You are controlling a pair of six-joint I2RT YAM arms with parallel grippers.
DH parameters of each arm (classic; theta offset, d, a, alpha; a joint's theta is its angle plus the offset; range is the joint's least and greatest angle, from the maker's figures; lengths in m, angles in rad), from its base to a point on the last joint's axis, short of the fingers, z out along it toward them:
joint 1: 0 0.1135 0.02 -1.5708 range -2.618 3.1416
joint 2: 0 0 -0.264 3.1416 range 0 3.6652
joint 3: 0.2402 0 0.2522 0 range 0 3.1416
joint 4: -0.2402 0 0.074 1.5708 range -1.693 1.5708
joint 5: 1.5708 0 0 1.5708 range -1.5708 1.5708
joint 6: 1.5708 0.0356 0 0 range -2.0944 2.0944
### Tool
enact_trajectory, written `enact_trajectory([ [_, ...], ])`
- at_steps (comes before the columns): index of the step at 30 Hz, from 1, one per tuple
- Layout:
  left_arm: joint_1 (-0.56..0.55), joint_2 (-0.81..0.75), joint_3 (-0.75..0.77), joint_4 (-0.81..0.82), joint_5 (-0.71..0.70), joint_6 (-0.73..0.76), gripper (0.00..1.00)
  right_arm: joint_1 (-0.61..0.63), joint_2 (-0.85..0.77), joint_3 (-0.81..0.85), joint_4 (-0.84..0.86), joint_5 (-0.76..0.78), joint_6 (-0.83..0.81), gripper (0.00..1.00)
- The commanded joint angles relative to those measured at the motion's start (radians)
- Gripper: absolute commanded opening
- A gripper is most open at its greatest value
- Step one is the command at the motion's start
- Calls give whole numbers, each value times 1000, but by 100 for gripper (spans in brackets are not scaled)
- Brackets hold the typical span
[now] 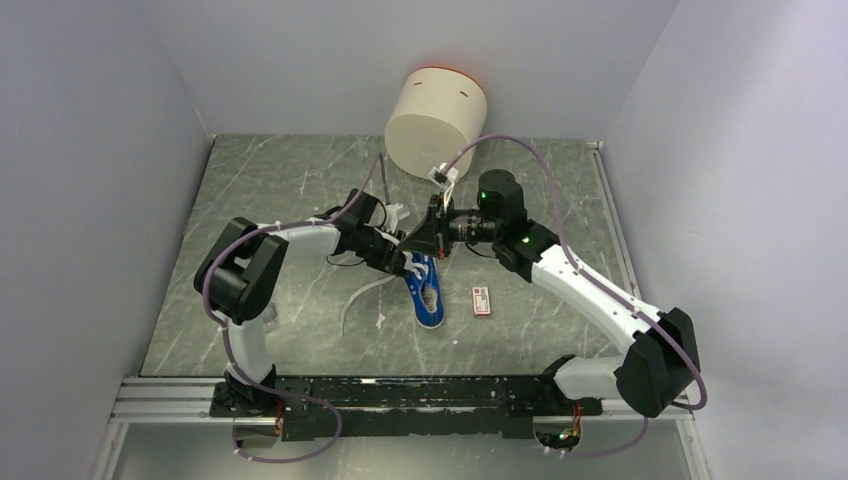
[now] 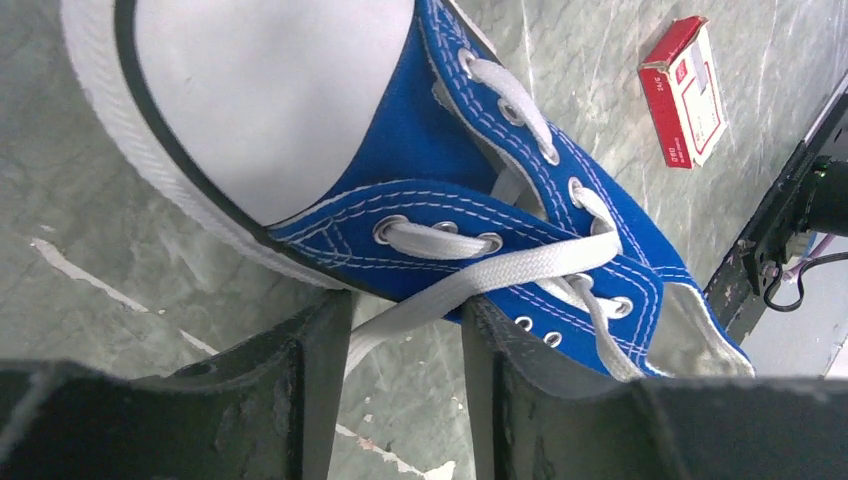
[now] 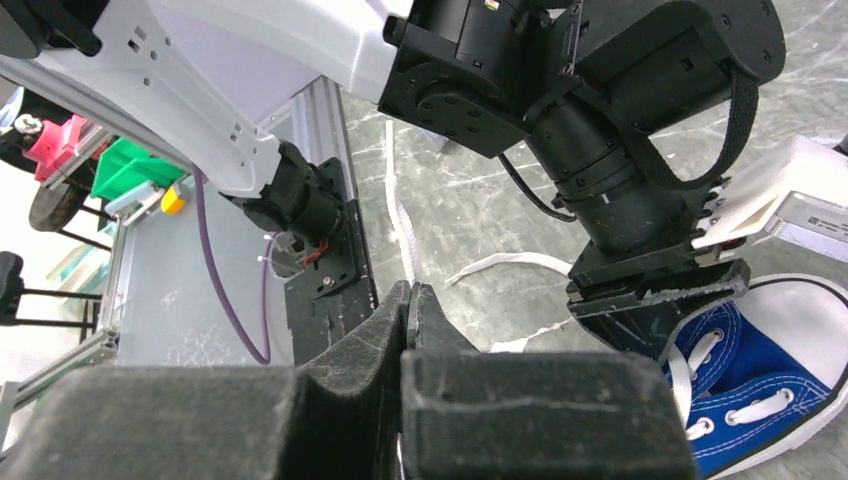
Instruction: Tie the shoes
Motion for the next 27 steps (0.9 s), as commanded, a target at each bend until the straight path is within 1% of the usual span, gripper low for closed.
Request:
enact_trajectory([
  [1, 1, 32, -14, 50, 11, 62, 42, -8, 5, 25, -14, 29, 11, 0],
  [3, 0, 15, -11, 17, 9, 75, 30, -8, 8, 24, -13, 40, 16, 0],
  [5, 2, 0, 16, -53, 22, 90, 20, -8, 7, 14, -1, 40, 29, 0],
  [9, 2, -33, 31, -156, 101, 89, 13, -10, -3, -22, 9, 25, 47, 0],
  [11, 2, -51, 32, -181, 111, 70, 6, -16, -14, -37, 8, 28, 60, 0],
  [17, 2, -81, 44, -160, 231, 30, 5, -61, -63, -96, 66, 6, 130, 0],
  [20, 2, -121, 34, -116, 256, 31, 5, -86, -74, -128, 88, 0, 167, 0],
  [23, 2, -136, 42, -74, 251, 61, 6, -114, -68, -140, 160, -56, 235, 0],
  [25, 2, -113, 82, -78, 270, 94, 6, -121, -67, -135, 170, -55, 261, 0],
  [27, 1, -92, 115, -63, 314, 112, 7, -142, -77, -148, 211, -18, 311, 0],
])
